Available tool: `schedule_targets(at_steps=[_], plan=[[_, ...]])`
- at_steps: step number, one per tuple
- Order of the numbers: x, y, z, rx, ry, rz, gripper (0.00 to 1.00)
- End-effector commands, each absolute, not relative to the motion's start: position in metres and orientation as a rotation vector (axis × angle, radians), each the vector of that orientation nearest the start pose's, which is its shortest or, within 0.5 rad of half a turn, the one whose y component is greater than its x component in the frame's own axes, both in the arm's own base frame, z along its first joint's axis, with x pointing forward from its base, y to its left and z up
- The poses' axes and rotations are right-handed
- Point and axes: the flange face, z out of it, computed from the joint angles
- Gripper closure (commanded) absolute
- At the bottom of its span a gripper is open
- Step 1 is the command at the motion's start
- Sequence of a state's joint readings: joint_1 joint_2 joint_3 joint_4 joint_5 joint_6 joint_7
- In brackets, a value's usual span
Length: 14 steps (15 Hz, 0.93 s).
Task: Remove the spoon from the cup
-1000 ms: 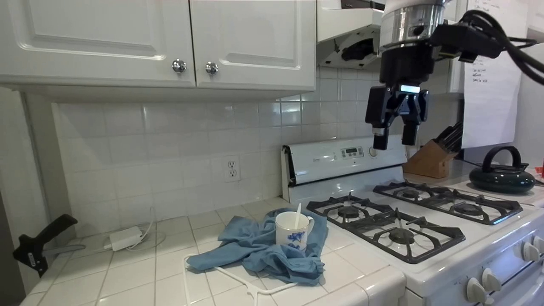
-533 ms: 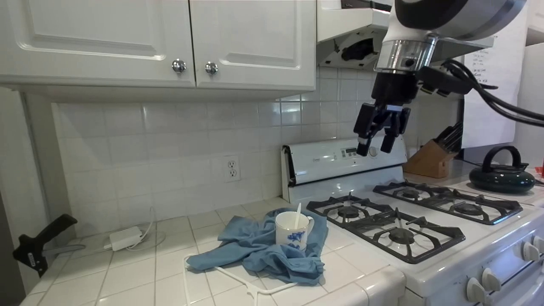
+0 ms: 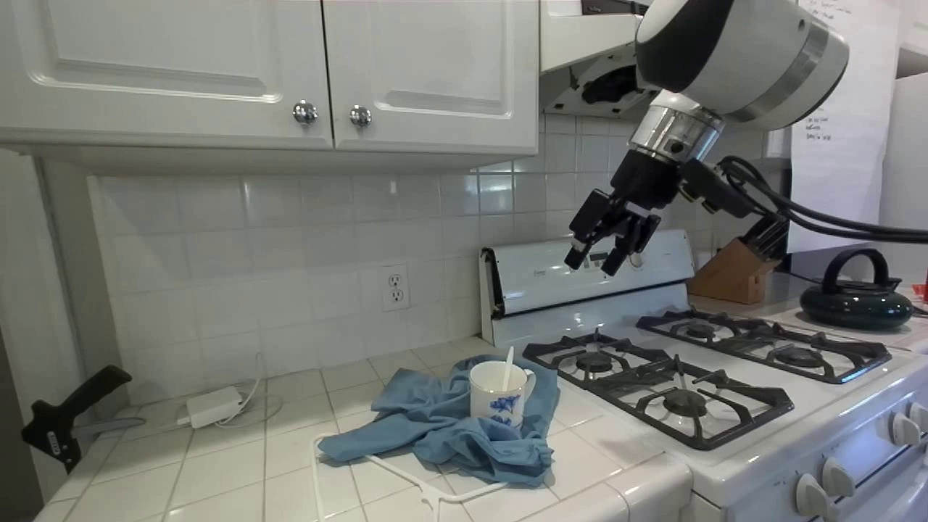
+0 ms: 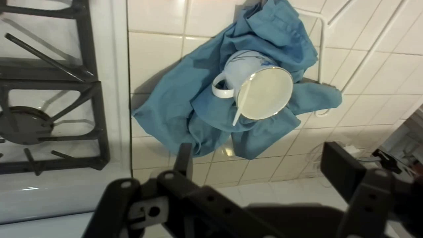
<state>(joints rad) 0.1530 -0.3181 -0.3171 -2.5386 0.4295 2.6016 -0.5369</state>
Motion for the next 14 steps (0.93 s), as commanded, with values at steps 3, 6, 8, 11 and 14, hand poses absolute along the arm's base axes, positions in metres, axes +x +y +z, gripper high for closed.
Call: schedule_targets(at_steps=[3, 6, 8, 11, 14], plan=[[0.496, -0.076, 0.373, -2.815, -0.055, -0.580, 0.00], [0.516, -0.075, 0.353, -2.870, -0.008, -0.553, 0.00], [0.503, -0.073, 0.357, -2.864, -0.046, -0.539, 0.00], [0.507, -0.071, 0.349, -2.873, -0.049, -0.518, 0.00], [0.507, -0.074, 0.353, -2.871, -0.044, -0.530, 0.00]])
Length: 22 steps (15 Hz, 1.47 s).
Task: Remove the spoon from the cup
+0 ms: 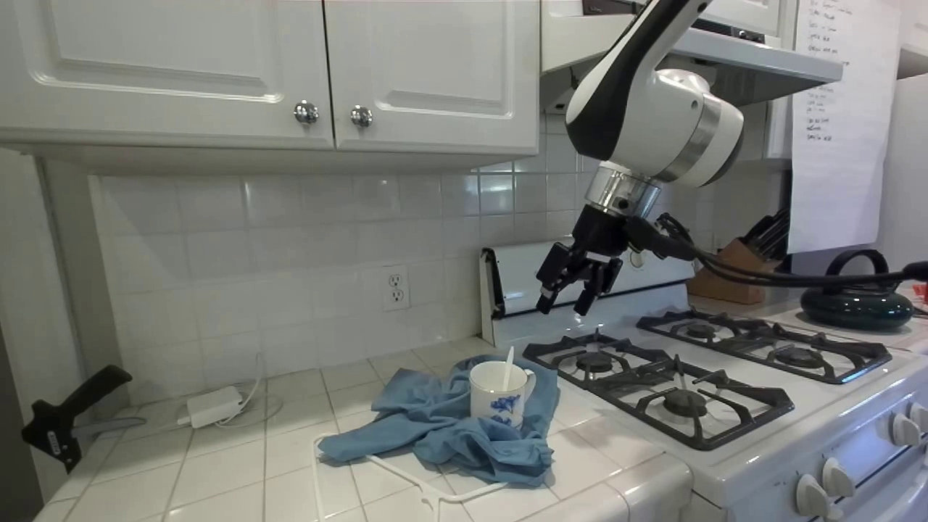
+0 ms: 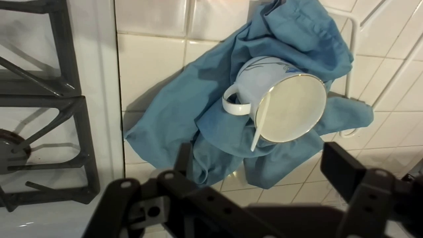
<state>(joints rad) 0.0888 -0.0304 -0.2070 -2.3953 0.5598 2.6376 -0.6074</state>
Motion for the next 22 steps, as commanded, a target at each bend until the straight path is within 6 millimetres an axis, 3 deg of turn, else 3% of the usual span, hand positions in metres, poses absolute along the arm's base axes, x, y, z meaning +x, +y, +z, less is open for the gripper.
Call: schedule_targets(at_steps=[1, 7, 11, 22], plan=[[0.507, -0.074, 0.353, -2.871, -0.044, -0.530, 0.00], [0.517, -0.100, 0.350, -2.749, -0.055, -0.670, 0.00], [0.525, -0.111, 0.334, -2.675, -0.128, -0.709, 0.00], [0.577, -0.110, 0.295, -2.567, -0.253, -0.598, 0.00]])
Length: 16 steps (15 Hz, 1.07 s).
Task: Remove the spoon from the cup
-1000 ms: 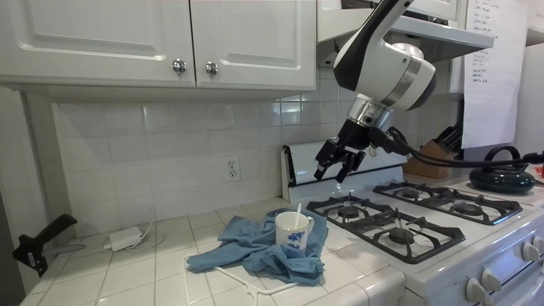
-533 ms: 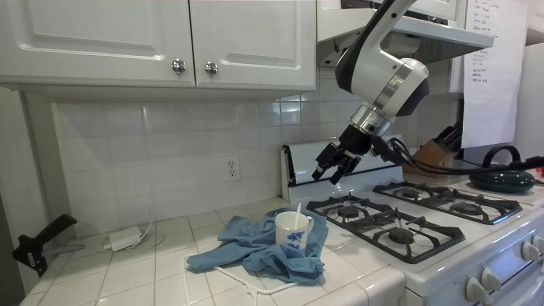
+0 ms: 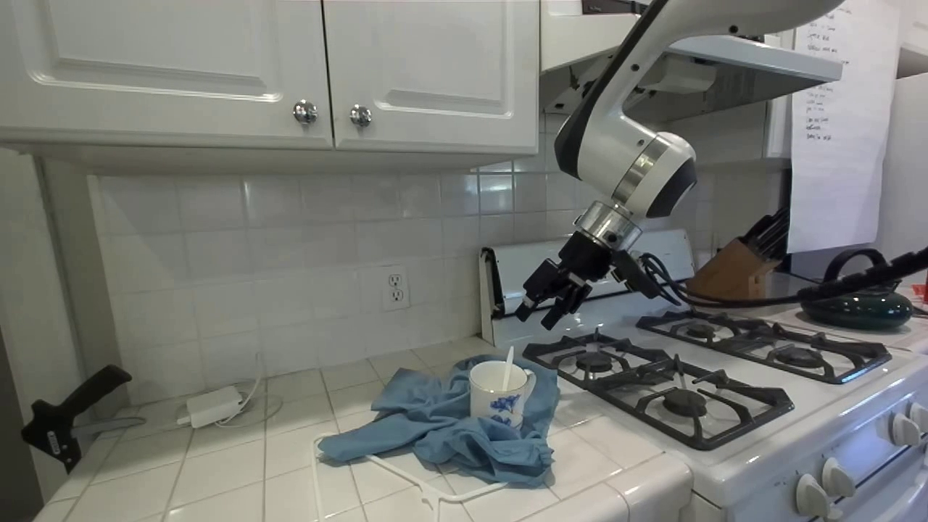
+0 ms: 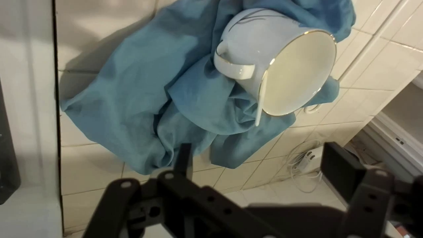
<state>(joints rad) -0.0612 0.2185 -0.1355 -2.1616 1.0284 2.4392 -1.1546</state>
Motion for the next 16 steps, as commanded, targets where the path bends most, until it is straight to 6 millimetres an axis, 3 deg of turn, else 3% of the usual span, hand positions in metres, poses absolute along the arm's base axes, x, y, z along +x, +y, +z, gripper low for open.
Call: schedule_targets(at_steps=[1, 9, 10, 16], plan=[[0.581, -0.109, 0.294, -2.562, -0.257, -0.593, 0.02], [0.608, -0.088, 0.277, -2.519, -0.353, -0.496, 0.26], [0.608, -0.086, 0.275, -2.520, -0.362, -0.478, 0.24], [0.605, -0.087, 0.266, -2.565, -0.388, -0.373, 0.32]])
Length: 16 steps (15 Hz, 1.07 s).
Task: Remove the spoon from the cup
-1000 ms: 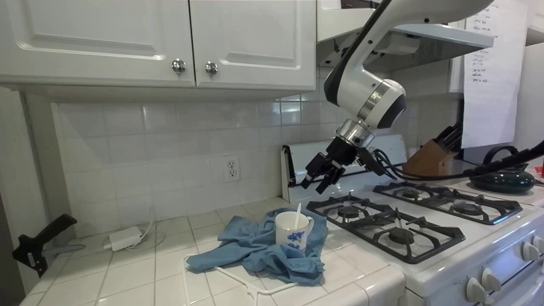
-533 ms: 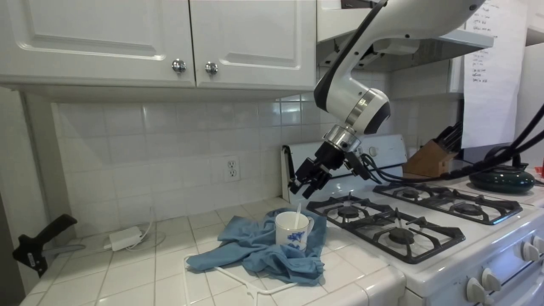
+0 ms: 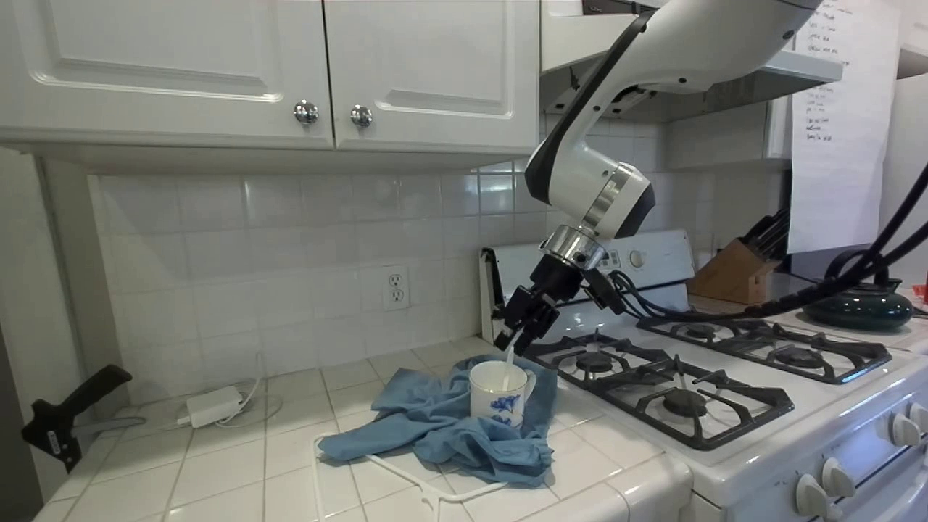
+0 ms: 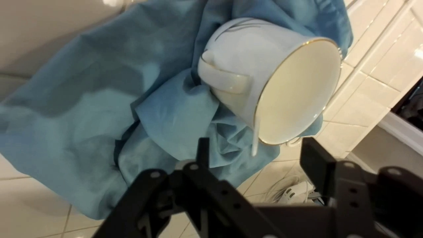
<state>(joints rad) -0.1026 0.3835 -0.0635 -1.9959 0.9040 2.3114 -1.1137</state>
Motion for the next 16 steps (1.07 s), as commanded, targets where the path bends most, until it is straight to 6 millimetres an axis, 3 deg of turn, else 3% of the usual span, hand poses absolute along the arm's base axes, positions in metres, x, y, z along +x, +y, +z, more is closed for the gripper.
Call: schedule_targets(at_steps=[1, 3, 5, 6, 13, 16], plan=[[0.6048, -0.0873, 0.2661, -2.562, -0.392, -0.372, 0.44], [0.6058, -0.0890, 0.2678, -2.544, -0.392, -0.396, 0.55], [0.6068, -0.0895, 0.2679, -2.557, -0.389, -0.393, 0.58], [0.6076, -0.0901, 0.2684, -2.558, -0.389, -0.402, 0.55], [0.6069, -0.0897, 0.2711, -2.545, -0.390, -0.381, 0.55], [0.6049, -0.0889, 0.2722, -2.548, -0.389, -0.359, 0.68]])
